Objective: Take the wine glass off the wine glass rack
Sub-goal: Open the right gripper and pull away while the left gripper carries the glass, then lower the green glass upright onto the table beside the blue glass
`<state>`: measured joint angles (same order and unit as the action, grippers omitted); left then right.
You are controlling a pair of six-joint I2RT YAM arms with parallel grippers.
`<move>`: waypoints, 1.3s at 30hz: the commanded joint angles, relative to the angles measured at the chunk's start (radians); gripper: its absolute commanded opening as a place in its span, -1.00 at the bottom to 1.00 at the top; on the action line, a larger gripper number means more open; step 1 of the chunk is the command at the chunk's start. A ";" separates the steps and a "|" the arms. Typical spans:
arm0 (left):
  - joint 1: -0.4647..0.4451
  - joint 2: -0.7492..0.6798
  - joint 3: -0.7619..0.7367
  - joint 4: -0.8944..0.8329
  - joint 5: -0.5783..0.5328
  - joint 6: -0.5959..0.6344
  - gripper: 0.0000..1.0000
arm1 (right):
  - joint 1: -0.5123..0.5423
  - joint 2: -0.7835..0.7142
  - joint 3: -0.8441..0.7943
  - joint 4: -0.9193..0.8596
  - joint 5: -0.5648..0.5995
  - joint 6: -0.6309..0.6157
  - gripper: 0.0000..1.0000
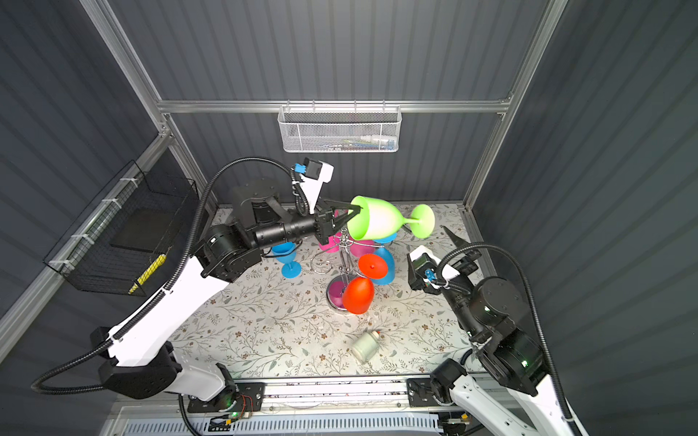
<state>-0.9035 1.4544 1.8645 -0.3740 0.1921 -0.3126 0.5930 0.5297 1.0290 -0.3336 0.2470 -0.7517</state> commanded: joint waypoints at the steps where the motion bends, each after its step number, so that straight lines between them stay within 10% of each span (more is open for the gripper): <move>1: -0.003 -0.064 -0.018 0.123 -0.186 0.098 -1.00 | 0.006 -0.042 -0.017 0.043 -0.003 0.085 0.98; 23: -0.003 -0.465 -0.183 -0.045 -1.039 0.549 -1.00 | 0.007 -0.048 -0.053 0.132 0.060 0.195 0.98; 39: -0.002 -0.502 -0.286 -0.494 -1.290 0.344 -1.00 | 0.007 -0.018 -0.062 0.154 0.049 0.215 0.98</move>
<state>-0.9035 0.9642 1.6001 -0.7567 -1.0439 0.1249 0.5930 0.5125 0.9741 -0.2119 0.2993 -0.5564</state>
